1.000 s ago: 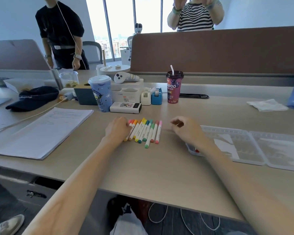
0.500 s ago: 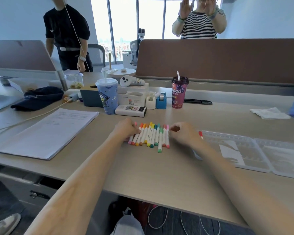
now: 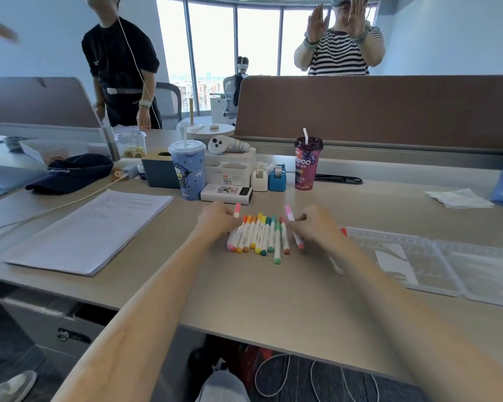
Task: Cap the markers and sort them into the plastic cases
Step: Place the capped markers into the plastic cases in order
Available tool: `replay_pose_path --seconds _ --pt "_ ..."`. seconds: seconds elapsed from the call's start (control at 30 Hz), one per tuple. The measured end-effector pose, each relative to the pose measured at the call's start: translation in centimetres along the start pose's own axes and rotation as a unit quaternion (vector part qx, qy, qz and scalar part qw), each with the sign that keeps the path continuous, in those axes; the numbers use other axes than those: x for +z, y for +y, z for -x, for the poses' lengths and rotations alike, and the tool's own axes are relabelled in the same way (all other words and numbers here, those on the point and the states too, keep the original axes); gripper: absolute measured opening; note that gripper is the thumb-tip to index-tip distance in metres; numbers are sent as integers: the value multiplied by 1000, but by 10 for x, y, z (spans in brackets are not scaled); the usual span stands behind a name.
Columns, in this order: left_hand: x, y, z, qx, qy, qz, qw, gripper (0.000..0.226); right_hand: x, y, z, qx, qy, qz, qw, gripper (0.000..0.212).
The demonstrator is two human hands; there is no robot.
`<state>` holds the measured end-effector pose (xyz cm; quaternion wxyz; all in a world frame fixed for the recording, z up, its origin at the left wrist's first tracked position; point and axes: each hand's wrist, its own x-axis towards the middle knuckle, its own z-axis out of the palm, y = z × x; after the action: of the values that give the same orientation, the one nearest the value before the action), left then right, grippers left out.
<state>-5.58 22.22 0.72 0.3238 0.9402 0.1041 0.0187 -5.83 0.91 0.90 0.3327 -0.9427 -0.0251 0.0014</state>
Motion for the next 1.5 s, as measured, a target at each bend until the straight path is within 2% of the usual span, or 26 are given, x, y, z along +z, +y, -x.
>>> replay_pose_path --seconds 0.13,0.27,0.4,0.53,0.6,0.67,0.8,1.07,1.33,1.5 --pt "3 21 21 23 -24 158 987 12 -21 6 11 17 -24 -190 981 29" --pt "26 59 44 42 -114 267 956 15 -46 23 26 39 -41 -230 972 18" --pt "58 104 61 71 -181 290 937 25 -74 50 46 60 -37 -255 964 14" --pt "89 133 69 105 -234 277 926 49 -97 87 57 64 -27 -264 962 8" --pt "100 141 70 114 -243 270 925 51 -107 103 61 69 -16 -270 960 7" --pt "106 149 72 112 -238 268 927 43 -114 113 63 75 -1 -263 962 11" --pt "112 162 72 132 -210 205 947 11 -119 125 63 85 3 -251 964 12" --pt "120 172 61 158 -165 98 969 12 -108 125 52 100 -7 -215 972 13" --pt "126 166 52 161 -146 40 975 47 -108 124 49 109 3 -169 980 8" --pt "133 161 48 181 -147 41 972 47 -109 127 48 102 6 -161 982 9"
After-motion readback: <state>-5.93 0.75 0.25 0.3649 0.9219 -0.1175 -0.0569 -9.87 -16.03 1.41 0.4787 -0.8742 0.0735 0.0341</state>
